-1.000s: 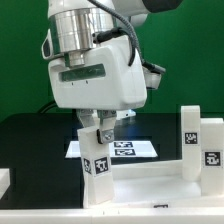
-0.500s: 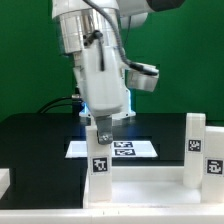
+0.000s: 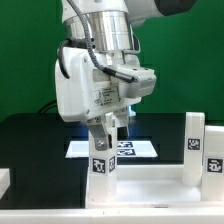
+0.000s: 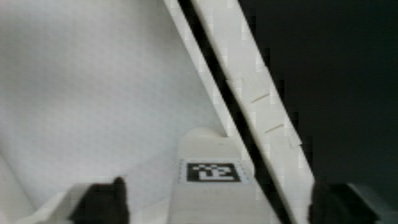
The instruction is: Assemble desk
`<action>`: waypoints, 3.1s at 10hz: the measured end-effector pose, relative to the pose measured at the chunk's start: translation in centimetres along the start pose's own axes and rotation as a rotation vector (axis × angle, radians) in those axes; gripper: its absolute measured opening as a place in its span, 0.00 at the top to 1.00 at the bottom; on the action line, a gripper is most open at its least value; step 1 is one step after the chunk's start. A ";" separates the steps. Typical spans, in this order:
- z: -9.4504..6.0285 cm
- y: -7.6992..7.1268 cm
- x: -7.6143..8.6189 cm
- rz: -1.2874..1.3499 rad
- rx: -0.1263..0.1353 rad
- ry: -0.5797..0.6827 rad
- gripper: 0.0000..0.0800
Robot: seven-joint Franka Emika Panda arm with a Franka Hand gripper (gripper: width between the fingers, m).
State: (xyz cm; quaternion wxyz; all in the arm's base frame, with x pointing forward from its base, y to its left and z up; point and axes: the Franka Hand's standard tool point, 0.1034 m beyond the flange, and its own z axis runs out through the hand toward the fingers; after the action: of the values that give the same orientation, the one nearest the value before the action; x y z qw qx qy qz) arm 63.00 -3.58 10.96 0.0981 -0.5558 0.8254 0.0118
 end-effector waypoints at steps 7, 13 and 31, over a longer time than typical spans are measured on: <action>-0.2 0.3 1.1 -1.243 -0.112 0.034 0.19; -0.2 0.2 1.3 -1.145 -0.112 0.048 0.64; -4.8 0.2 -0.6 0.004 0.037 -0.034 0.21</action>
Offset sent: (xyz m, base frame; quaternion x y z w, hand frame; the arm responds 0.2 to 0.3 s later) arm 0.0000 0.0000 0.0000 0.0000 0.0000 -0.1296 0.9916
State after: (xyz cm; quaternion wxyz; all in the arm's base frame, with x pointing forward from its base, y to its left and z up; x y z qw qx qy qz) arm 62.33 -3.52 15.72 0.1224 -0.5519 0.8248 0.0059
